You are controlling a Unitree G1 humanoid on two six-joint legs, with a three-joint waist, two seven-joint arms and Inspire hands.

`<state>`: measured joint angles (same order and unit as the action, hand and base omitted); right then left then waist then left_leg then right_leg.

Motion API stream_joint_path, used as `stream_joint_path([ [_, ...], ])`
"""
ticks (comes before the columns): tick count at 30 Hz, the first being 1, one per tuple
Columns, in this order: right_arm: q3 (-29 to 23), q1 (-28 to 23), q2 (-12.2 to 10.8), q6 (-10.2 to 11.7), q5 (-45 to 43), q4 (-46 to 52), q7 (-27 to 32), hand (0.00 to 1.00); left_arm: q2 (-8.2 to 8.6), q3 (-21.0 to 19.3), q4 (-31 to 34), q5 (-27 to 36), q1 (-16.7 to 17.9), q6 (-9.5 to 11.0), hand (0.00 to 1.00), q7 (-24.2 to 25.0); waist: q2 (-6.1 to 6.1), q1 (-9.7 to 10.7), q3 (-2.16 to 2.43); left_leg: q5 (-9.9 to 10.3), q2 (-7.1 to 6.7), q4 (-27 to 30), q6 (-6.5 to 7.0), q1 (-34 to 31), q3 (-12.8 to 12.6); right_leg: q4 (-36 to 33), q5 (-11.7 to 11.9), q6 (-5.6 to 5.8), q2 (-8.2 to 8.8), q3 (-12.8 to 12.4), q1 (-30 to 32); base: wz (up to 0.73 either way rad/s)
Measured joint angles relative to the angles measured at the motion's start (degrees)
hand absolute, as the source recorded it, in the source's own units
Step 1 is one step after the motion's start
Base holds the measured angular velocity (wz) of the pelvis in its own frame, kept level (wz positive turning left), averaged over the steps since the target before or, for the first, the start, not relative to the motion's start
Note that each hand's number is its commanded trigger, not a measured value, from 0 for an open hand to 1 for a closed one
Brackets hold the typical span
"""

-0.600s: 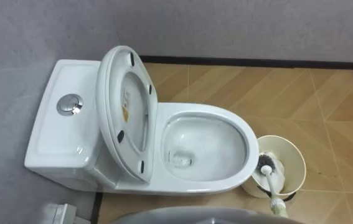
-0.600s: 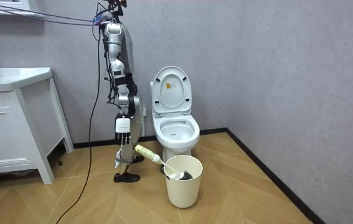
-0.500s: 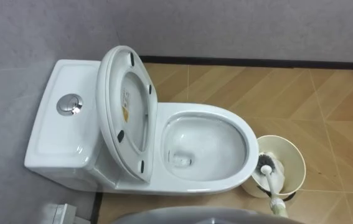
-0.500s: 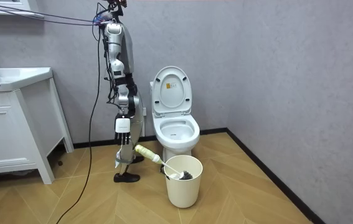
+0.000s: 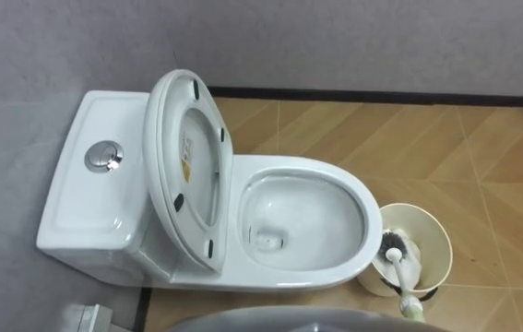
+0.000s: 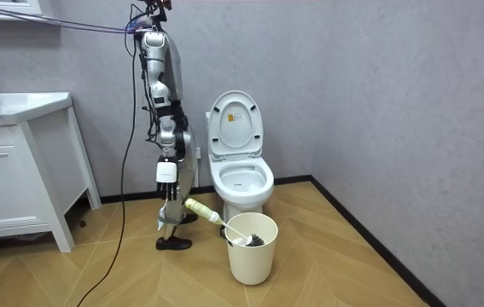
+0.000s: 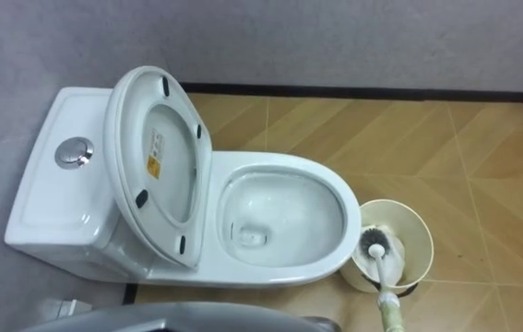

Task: Brush toilet

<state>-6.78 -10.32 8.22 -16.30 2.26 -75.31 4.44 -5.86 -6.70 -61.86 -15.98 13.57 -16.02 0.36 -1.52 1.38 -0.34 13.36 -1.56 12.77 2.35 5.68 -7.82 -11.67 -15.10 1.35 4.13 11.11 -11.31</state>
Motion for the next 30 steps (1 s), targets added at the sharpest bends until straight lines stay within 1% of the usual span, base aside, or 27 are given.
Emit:
stream_joint_path([
  [2,-1.5,-0.5,0.0,-0.1,3.1,-0.5,0.9,0.0,0.0,-0.4,0.0,0.0,0.2,-0.1,0.0,-0.1,0.02,0.0,-0.01,0.0,0.0,0.0,0.0,-0.1,0.1,0.0,0.0,0.0,0.01,0.0,0.0,0.0],
  [5,-3.9,-1.6,0.0,0.0,6.9,-0.5,2.9,0.0,-0.02,-1.3,0.1,-1.2,0.7,-0.2,0.0,-0.2,-0.04,0.7,0.01,0.0,0.0,-0.1,0.0,-0.1,0.1,0.0,0.0,0.0,0.02,0.1,0.0,0.0],
  [7,-7.2,-2.3,0.1,0.2,9.6,-0.5,4.8,0.0,-0.05,-2.8,0.4,-1.2,1.1,-0.1,0.0,-0.2,-0.17,1.7,0.04,0.0,-0.02,-0.1,-0.02,0.0,0.2,0.0,0.0,0.0,0.01,0.1,-0.1,0.0],
  [9,-9.3,-2.7,0.1,0.4,11.0,-0.2,6.3,0.0,-0.12,-4.0,0.4,-1.2,1.2,0.0,0.0,-0.3,-0.4,2.1,0.09,0.0,-0.01,-0.1,-0.03,0.0,0.1,0.1,0.0,0.0,-0.01,-0.1,-0.1,0.0],
  [10,-10.4,-2.9,0.2,0.5,11.5,-0.1,7.2,0.0,-0.2,-4.4,0.4,-1.2,1.2,0.0,0.0,-0.6,-0.56,2.3,0.07,0.0,-0.01,-0.1,-0.03,0.0,0.0,0.0,0.0,0.0,-0.01,-0.1,0.0,-0.03],
  [11,-10.5,-2.7,0.3,0.5,12.0,0.1,7.7,0.0,-0.21,-4.5,0.6,-1.2,1.1,0.1,0.0,-0.9,-0.67,2.3,0.06,0.0,-0.01,-0.1,-0.03,0.0,0.0,0.0,0.0,0.0,0.0,-0.1,0.0,-0.04],
  [12,-11.2,-2.6,0.6,0.6,12.7,0.8,8.3,0.0,-0.32,-5.1,0.6,-1.2,0.9,0.2,0.0,-1.2,-1.11,2.3,0.13,0.0,-0.01,-0.1,-0.02,-0.1,-0.1,0.1,0.0,0.0,0.01,-0.1,0.2,-0.05],
  [13,-13.1,-2.2,0.9,0.8,12.8,1.5,9.0,0.0,-0.69,-5.6,0.6,-1.1,1.0,0.5,0.0,-1.4,-1.52,2.8,0.13,0.0,-0.04,0.0,-0.02,-0.2,-0.2,0.4,0.0,0.0,0.04,-0.2,0.2,-0.05],
  [14,-14.0,-1.9,1.2,0.9,13.0,1.9,9.4,0.0,-0.87,-5.9,0.6,-1.1,1.0,0.8,0.0,-1.4,-1.78,2.9,0.18,0.0,-0.03,0.0,-0.02,-0.2,-0.3,0.8,0.0,0.0,0.04,-0.3,0.2,-0.13],
  [15,-14.9,-0.8,1.9,1.4,13.0,2.4,10.2,0.0,-1.17,-6.4,0.8,-1.1,1.0,1.3,0.0,-1.6,-1.97,2.9,0.09,0.0,-0.06,0.0,-0.02,-0.3,-0.9,1.1,-0.1,-0.03,-0.02,-0.9,0.4,-0.21],
  [16,-14.9,0.6,2.9,2.0,12.9,2.7,10.8,0.0,-1.58,-6.7,1.0,-1.1,1.1,1.5,0.0,-2.1,-2.42,3.0,0.12,0.0,-0.02,-0.1,-0.02,-0.4,-1.4,1.2,-0.1,-0.03,-0.14,-1.6,0.7,-0.22],
  [17,-14.9,1.2,3.4,2.0,12.9,3.4,11.1,0.0,-1.86,-6.7,1.3,-1.1,1.2,1.6,0.0,-2.2,-2.62,2.9,0.14,0.0,0.03,-0.1,-0.02,-0.5,-1.5,1.1,-0.1,-0.03,-0.16,-1.7,1.0,-0.13],
  [19,-14.9,2.2,4.8,3.1,12.9,9.0,12.1,0.0,-3.05,-6.7,2.1,-1.3,1.2,2.6,0.0,-2.4,-3.26,2.9,0.06,-0.1,0.24,0.4,0.02,-1.3,-1.6,1.1,0.2,0.0,-0.19,-1.8,1.7,-0.02],
  [20,-14.9,2.4,5.1,3.4,12.8,10.8,12.4,0.0,-3.32,-6.7,2.3,-1.5,1.2,2.8,0.0,-2.5,-3.41,2.8,0.08,-0.1,0.25,0.4,0.02,-1.3,-1.7,1.0,0.2,-0.02,-0.19,-1.9,1.8,-0.05],
  [22,-15.5,3.6,5.7,5.8,11.3,15.5,13.4,0.0,-4.23,-6.8,2.3,-1.7,1.4,3.7,0.0,-3.2,-3.75,3.0,0.08,-0.1,0.32,0.3,0.02,-1.5,-1.7,1.0,0.5,-0.08,-0.31,-2.0,2.1,-0.05],
  [23,-15.7,3.6,5.8,6.3,10.8,16.4,13.5,0.0,-4.31,-6.8,2.3,-1.7,1.4,3.8,0.0,-3.5,-3.78,3.0,0.1,-0.1,0.39,0.2,0.02,-1.5,-1.7,1.0,0.5,-0.1,-0.35,-2.0,2.2,0.0],
  [25,-15.7,4.2,5.8,6.7,8.7,22.1,13.8,0.0,-4.33,-6.8,3.4,-1.7,1.1,4.0,0.0,-3.8,-3.73,2.8,0.19,0.0,0.65,0.0,-0.01,-1.7,-2.2,1.0,0.8,-0.12,-0.56,-2.4,2.5,-0.05],
  [26,-15.4,4.1,5.8,6.9,8.0,23.5,14.0,0.0,-4.32,-6.7,4.0,-1.6,1.3,4.0,0.0,-3.8,-3.76,2.8,0.4,0.0,0.72,-0.1,-0.02,-1.8,-2.3,0.9,0.8,-0.13,-0.59,-2.4,2.6,-0.1],
  [27,-14.4,4.0,5.8,6.9,6.1,26.3,14.8,0.0,-4.32,-6.5,4.8,-1.6,1.3,4.0,0.0,-4.0,-3.71,2.7,0.66,0.0,0.75,-0.1,-0.05,-2.0,-2.4,0.9,0.9,-0.18,-0.64,-2.5,3.0,-0.1],
  [28,-13.0,3.9,5.7,6.9,3.9,29.2,15.9,0.0,-4.29,-6.0,5.2,-1.6,1.5,4.0,0.0,-4.3,-3.3,2.4,0.73,-0.1,0.71,0.0,-0.06,-2.2,-2.6,0.9,0.9,-0.27,-0.7,-2.7,3.2,-0.1],
  [29,-12.3,3.8,5.7,6.9,3.2,30.5,16.3,0.0,-4.29,-5.6,5.2,-1.5,1.3,4.0,0.0,-4.5,-3.59,2.3,0.62,-0.1,0.69,-0.1,-0.06,-2.3,-2.8,0.9,0.9,-0.28,-0.7,-2.8,3.4,-0.13],
  [30,-11.2,3.7,5.7,7.0,2.3,33.1,16.9,0.0,-4.29,-4.8,5.2,-1.5,0.8,4.0,0.0,-4.7,-3.26,2.0,0.76,-0.1,0.72,0.0,-0.06,-2.5,-3.0,0.9,1.0,-0.32,-0.73,-3.0,3.6,-0.09],
])
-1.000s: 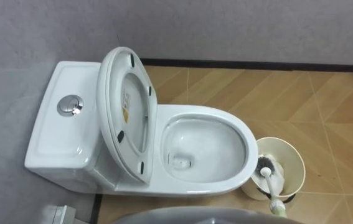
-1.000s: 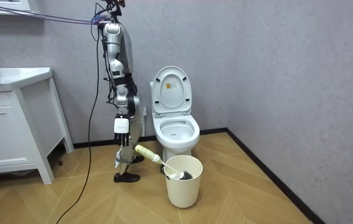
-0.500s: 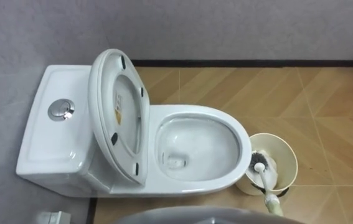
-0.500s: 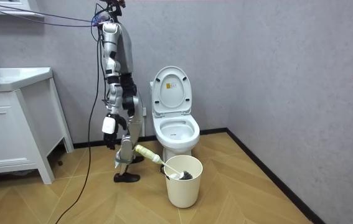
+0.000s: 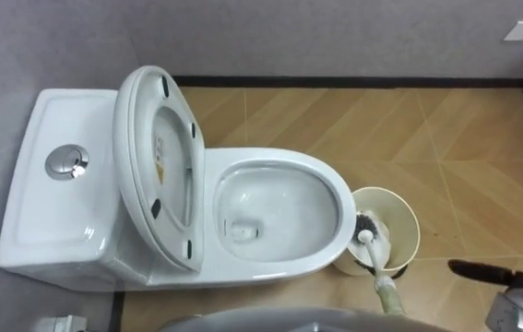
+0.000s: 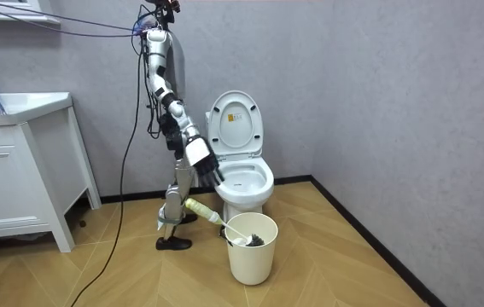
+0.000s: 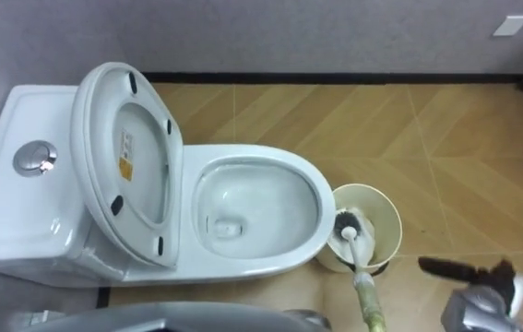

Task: Brush toilet

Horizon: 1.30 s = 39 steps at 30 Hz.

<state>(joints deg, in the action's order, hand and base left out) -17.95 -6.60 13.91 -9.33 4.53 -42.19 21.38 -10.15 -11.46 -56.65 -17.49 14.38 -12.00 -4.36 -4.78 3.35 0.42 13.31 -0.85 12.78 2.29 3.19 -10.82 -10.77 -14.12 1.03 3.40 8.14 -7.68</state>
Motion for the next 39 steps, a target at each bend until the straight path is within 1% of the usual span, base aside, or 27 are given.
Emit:
stream_joint_path([
  [1,1.1,0.1,0.0,0.2,-1.3,1.3,0.6,0.0,-0.01,0.5,0.0,0.5,-0.5,0.1,0.0,-0.2,0.14,-0.3,0.12,0.0,-0.02,0.0,0.0,-0.3,0.0,0.0,0.0,-0.01,0.0,0.0,0.3,-0.06],
  [2,1.3,0.3,0.0,0.2,-2.0,1.5,0.7,0.0,0.01,0.5,0.0,0.7,-0.7,0.4,0.0,-0.3,0.15,-0.4,0.12,0.0,-0.01,0.0,0.0,-0.4,0.0,0.0,0.1,-0.02,0.0,0.0,0.4,0.0],
  [4,1.7,0.5,-0.4,0.8,-3.1,1.7,1.7,0.0,0.09,0.5,0.0,1.1,-0.7,1.6,0.0,-0.5,0.26,-0.9,0.1,0.0,0.11,0.2,0.01,-0.8,0.2,-0.1,0.1,0.01,0.05,0.3,0.7,0.05],
  [5,1.8,0.6,-0.4,0.9,-3.1,1.7,2.1,0.0,0.09,0.5,-0.1,1.2,-0.7,1.8,0.0,-0.6,0.28,-1.0,0.11,0.0,0.13,0.3,0.02,-1.0,0.4,-0.1,0.1,0.03,0.08,0.5,0.7,0.12],
  [6,2.5,0.7,-0.4,1.5,-3.0,1.3,3.0,0.0,0.08,0.5,-0.2,1.9,-0.8,2.2,0.0,-1.2,0.64,-1.2,-0.06,0.0,0.15,0.8,0.07,-1.8,0.7,-0.1,0.2,0.05,0.12,0.7,1.1,0.09],
  [7,3.2,1.3,-0.4,2.2,-3.0,0.1,3.8,0.0,0.08,0.5,-0.1,3.3,-1.3,2.8,0.0,-1.8,0.5,-1.4,0.08,0.0,0.17,1.1,0.09,-2.8,0.7,-0.3,0.2,0.04,0.14,0.8,2.1,0.07],
  [8,3.4,1.6,-0.5,2.3,-3.0,0.0,4.0,0.0,0.08,0.6,-0.1,4.0,-1.5,3.0,0.0,-1.9,0.6,-1.5,0.11,0.1,0.21,1.5,0.11,-3.7,0.8,-0.7,0.2,0.03,0.14,0.9,2.9,0.16],
  [9,3.9,2.2,-0.6,2.4,-2.8,-0.4,4.6,0.0,0.08,1.2,-0.1,5.1,-2.1,3.5,0.0,-2.1,1.05,-1.6,-0.02,0.1,0.17,2.9,0.22,-5.6,1.6,-1.4,0.2,-0.02,0.15,1.7,4.1,0.19],
  [11,5.2,3.3,-0.6,2.8,-2.8,-1.9,5.4,0.0,0.06,2.3,-0.1,6.8,-3.0,4.1,0.0,-2.5,1.57,-1.9,-0.27,0.1,0.18,4.0,0.32,-7.6,2.0,-1.9,0.3,-0.09,0.13,2.0,5.7,0.18],
  [12,6.3,4.3,-0.6,3.5,-2.7,-3.9,5.5,0.0,0.05,2.9,-0.1,7.2,-3.6,4.7,0.0,-2.6,1.94,-2.0,-0.35,0.1,0.18,4.8,0.42,-8.7,2.2,-2.0,0.4,-0.12,0.11,2.4,6.0,0.19],
  [13,7.8,5.3,-0.6,4.2,-2.7,-6.5,5.7,0.0,0.02,3.6,-0.2,8.5,-3.9,5.5,0.0,-2.9,2.16,-2.1,-0.33,0.1,0.19,5.1,0.58,-9.7,2.4,-2.5,0.4,-0.12,0.15,2.9,6.9,0.2],
  [14,8.5,5.9,-0.6,4.4,-2.6,-7.7,5.7,0.0,0.01,4.2,-0.2,9.1,-4.3,5.9,0.0,-3.0,2.18,-2.2,-0.35,0.0,0.21,5.2,0.65,-10.2,2.5,-3.0,0.4,-0.12,0.18,3.0,7.6,0.18],
  [16,10.2,8.0,-0.6,4.7,-2.0,-11.4,5.7,0.0,0.03,6.2,-0.8,10.7,-5.3,7.0,0.0,-2.9,3.1,-2.3,-0.28,-0.1,0.29,6.3,0.83,-13.2,3.7,-4.3,0.4,-0.11,0.25,3.6,10.0,0.14],
  [17,10.5,8.7,-0.6,4.7,-1.4,-12.3,5.7,0.0,0.02,6.8,-0.9,11.0,-5.9,7.2,0.0,-2.9,3.28,-2.3,-0.33,-0.2,0.34,6.7,0.95,-14.1,4.0,-4.4,0.4,-0.12,0.29,3.9,10.6,0.25],
  [18,10.5,10.1,-0.5,4.9,-0.4,-14.2,5.9,0.0,-0.01,7.4,-0.9,11.3,-6.5,7.4,0.0,-2.8,3.67,-2.3,-0.46,-0.4,0.36,7.5,1.17,-16.1,4.7,-5.2,0.4,-0.12,0.47,4.7,12.4,0.2],
  [19,10.5,11.4,-0.4,4.9,0.0,-16.2,5.9,0.0,-0.02,7.4,-0.9,11.3,-7.7,7.5,0.0,-2.7,3.84,-2.6,-0.64,-0.5,0.55,8.7,1.24,-18.2,4.8,-6.6,0.4,-0.12,0.49,4.7,15.0,0.12],
  [21,10.5,12.9,-0.3,5.0,1.0,-18.1,6.0,0.0,-0.07,7.4,-0.9,11.6,-9.2,7.8,0.0,-2.7,4.22,-3.7,-0.78,-0.5,0.87,10.5,1.36,-21.5,4.8,-8.4,0.4,-0.14,0.49,4.7,18.3,-0.02],
  [22,11.0,13.7,-0.3,5.1,1.0,-18.9,6.0,0.0,-0.28,8.3,-1.1,12.3,-9.9,7.9,0.0,-2.8,4.55,-3.9,-0.99,-0.6,1.0,11.8,1.52,-23.7,4.9,-9.6,0.4,-0.15,0.48,4.8,20.3,0.0],
  [23,11.2,14.6,-0.3,5.4,1.0,-19.9,6.0,0.0,-0.39,8.8,-1.2,12.4,-10.1,8.1,0.0,-2.8,4.75,-3.9,-1.09,-0.6,1.07,12.4,1.56,-24.8,5.0,-10.3,0.3,-0.17,0.49,4.8,21.4,0.0],
  [25,12.3,17.2,-0.2,5.8,2.1,-22.4,6.2,0.0,-0.74,11.3,-1.2,13.4,-11.2,8.3,0.0,-3.0,5.72,-4.0,-1.62,-0.8,1.21,14.4,1.92,-29.6,5.4,-12.6,0.2,-0.38,0.63,5.0,25.9,0.05],
  [27,12.3,19.3,-0.2,5.9,3.3,-24.4,6.5,0.0,-0.81,13.3,-1.2,13.6,-12.4,8.3,0.0,-3.0,6.2,-4.5,-1.83,-1.2,1.22,15.0,2.29,-32.7,5.3,-14.6,0.2,-0.47,0.88,4.6,29.5,-0.02],
  [29,13.0,20.5,-0.1,6.0,4.3,-25.8,7.0,0.0,-0.8,15.0,-0.9,13.6,-13.7,8.3,0.0,-3.1,6.26,-5.2,-1.85,-2.1,0.86,14.8,2.63,-34.9,4.8,-16.5,0.1,-0.55,1.73,4.6,32.9,-0.02],
  [31,14.5,22.0,-0.1,6.3,4.4,-27.1,7.5,0.0,-0.76,16.9,-0.8,14.0,-15.4,8.7,0.0,-4.2,6.2,-5.4,-1.92,-3.5,0.1,14.4,2.95,-37.8,4.7,-18.8,0.0,-0.67,2.75,4.4,37.1,0.0],
  [34,14.6,23.7,0.0,6.6,4.4,-29.3,7.5,0.0,-0.84,18.2,-0.7,15.9,-16.2,9.4,0.0,-4.6,6.41,-5.4,-2.08,-4.2,-0.03,14.6,3.08,-40.1,4.4,-19.8,0.0,-0.79,3.15,4.5,39.7,0.0],
  [36,15.1,24.6,1.0,6.8,6.0,-30.6,7.7,0.0,-0.8,18.8,-0.6,17.3,-16.6,10.1,0.0,-5.2,6.72,-5.5,-2.29,-4.9,-0.03,14.6,3.15,-42.1,4.4,-20.1,0.2,-1.09,3.43,4.8,42.0,0.0],
  [38,16.8,24.9,2.0,6.8,7.8,-31.1,8.1,0.0,-1.14,20.2,-0.6,19.8,-16.9,10.0,0.0,-5.7,6.79,-5.8,-2.33,-5.3,-0.04,14.7,3.15,-43.8,4.3,-20.8,0.2,-1.18,3.58,4.7,44.0,0.0],
  [39,17.4,25.2,2.8,6.8,8.9,-31.2,8.1,0.0,-1.37,21.1,-0.6,21.4,-17.3,10.0,0.0,-6.0,6.87,-5.9,-2.44,-5.5,-0.04,15.0,3.14,-45.0,4.2,-21.4,0.2,-1.28,3.61,4.6,45.4,0.0],
])
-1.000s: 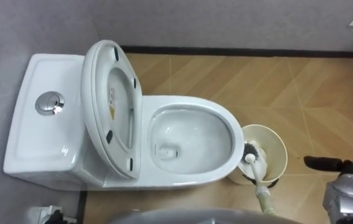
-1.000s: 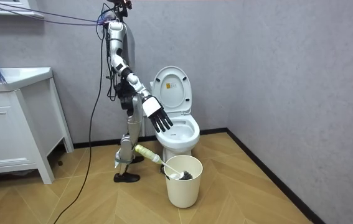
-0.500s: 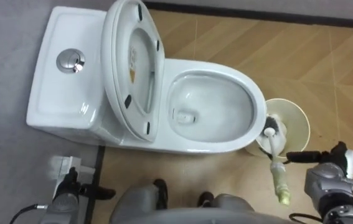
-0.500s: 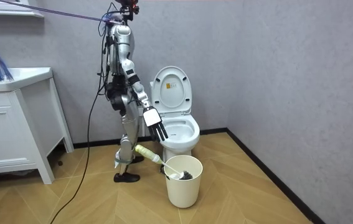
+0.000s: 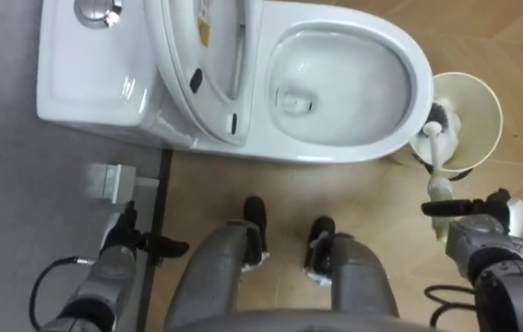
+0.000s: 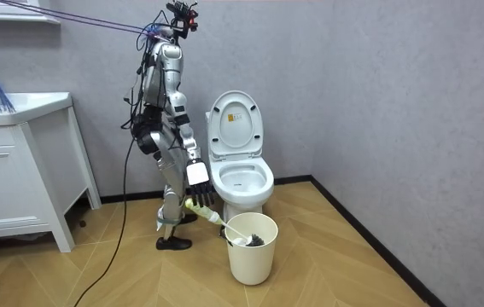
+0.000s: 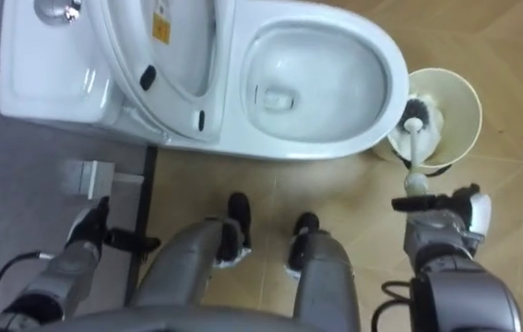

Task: Brush toilet

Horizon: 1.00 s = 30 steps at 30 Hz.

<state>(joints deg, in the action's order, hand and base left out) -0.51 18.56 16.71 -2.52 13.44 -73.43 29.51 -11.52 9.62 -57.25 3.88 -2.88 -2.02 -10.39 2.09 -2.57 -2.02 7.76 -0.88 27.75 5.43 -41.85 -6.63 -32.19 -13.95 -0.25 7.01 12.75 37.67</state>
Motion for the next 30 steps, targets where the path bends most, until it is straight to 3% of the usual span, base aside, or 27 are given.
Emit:
stream_joint_path([
  [8,3.5,0.2,2.0,-0.1,2.4,-0.3,-1.0,0.0,-0.33,2.4,0.4,4.6,-2.0,0.1,0.0,-0.3,0.39,-0.8,-0.08,-0.9,0.02,1.7,-0.44,-5.0,-0.1,-3.5,-1.0,-1.09,0.58,0.2,5.6,0.04],
  [13,3.8,0.8,3.7,0.0,3.0,0.0,-2.2,0.0,-1.43,3.3,2.7,4.6,-2.4,0.4,0.0,-0.4,0.92,-1.1,-0.25,1.3,-0.1,8.5,-0.95,-10.9,0.5,-11.4,-4.5,-1.99,1.91,0.3,11.5,0.14],
  [16,3.8,0.9,4.4,0.0,3.6,0.0,-2.2,0.0,-2.76,3.5,2.9,4.6,-2.4,0.3,0.0,-0.8,0.98,-1.1,-0.23,1.9,0.18,11.1,-1.41,-13.7,0.7,-14.0,-5.5,-2.82,2.05,0.4,14.1,0.05],
  [22,4.0,1.6,5.7,-0.1,6.4,0.7,-2.1,0.0,-3.13,3.7,4.4,4.4,-2.3,0.3,0.0,-2.5,0.96,-1.0,-0.24,2.1,0.3,14.4,-1.78,-19.0,0.8,-18.4,-6.5,-4.1,3.08,1.0,19.3,0.04],
  [30,4.3,4.6,7.2,0.0,6.4,0.6,-1.7,0.0,-3.56,3.7,6.6,4.3,-2.3,0.5,0.0,-5.1,0.86,-1.3,-0.19,2.1,0.93,17.5,-1.72,-24.1,0.7,-21.5,-6.7,-4.47,3.36,0.7,24.5,0.0],
])
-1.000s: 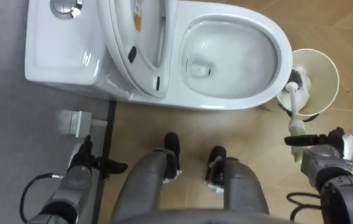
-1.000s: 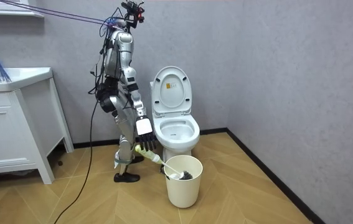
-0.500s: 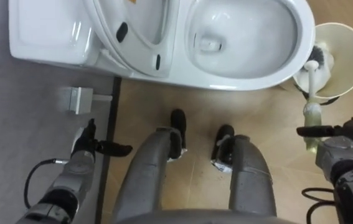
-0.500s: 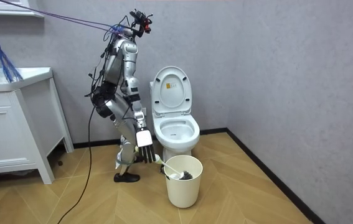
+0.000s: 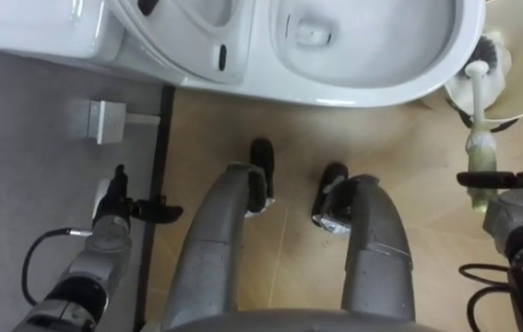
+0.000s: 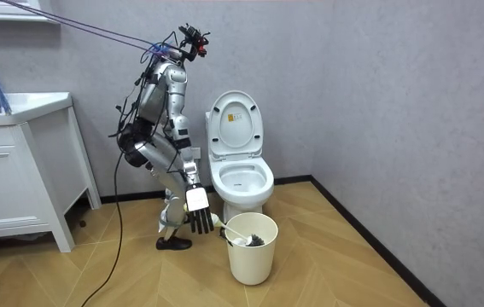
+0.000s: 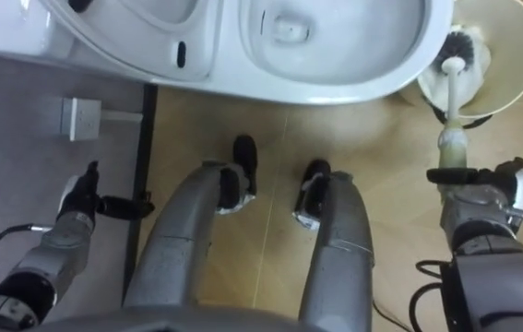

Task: Brush toilet

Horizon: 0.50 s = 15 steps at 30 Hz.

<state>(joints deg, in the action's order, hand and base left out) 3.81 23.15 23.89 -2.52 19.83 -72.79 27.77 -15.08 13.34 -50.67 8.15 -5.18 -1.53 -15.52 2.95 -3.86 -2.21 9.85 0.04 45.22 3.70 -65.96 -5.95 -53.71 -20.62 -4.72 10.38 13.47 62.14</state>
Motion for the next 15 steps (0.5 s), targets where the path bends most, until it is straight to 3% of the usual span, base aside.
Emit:
stream_joint_path([
  [15,1.8,1.8,0.8,-0.1,0.7,-0.9,-2.1,0.0,-0.35,0.5,0.3,0.1,-0.1,-0.1,0.0,1.4,0.05,-1.3,-0.03,0.5,-0.68,3.2,-0.05,-4.3,0.1,-3.9,-1.0,-0.46,1.01,0.0,4.2,0.02],
])
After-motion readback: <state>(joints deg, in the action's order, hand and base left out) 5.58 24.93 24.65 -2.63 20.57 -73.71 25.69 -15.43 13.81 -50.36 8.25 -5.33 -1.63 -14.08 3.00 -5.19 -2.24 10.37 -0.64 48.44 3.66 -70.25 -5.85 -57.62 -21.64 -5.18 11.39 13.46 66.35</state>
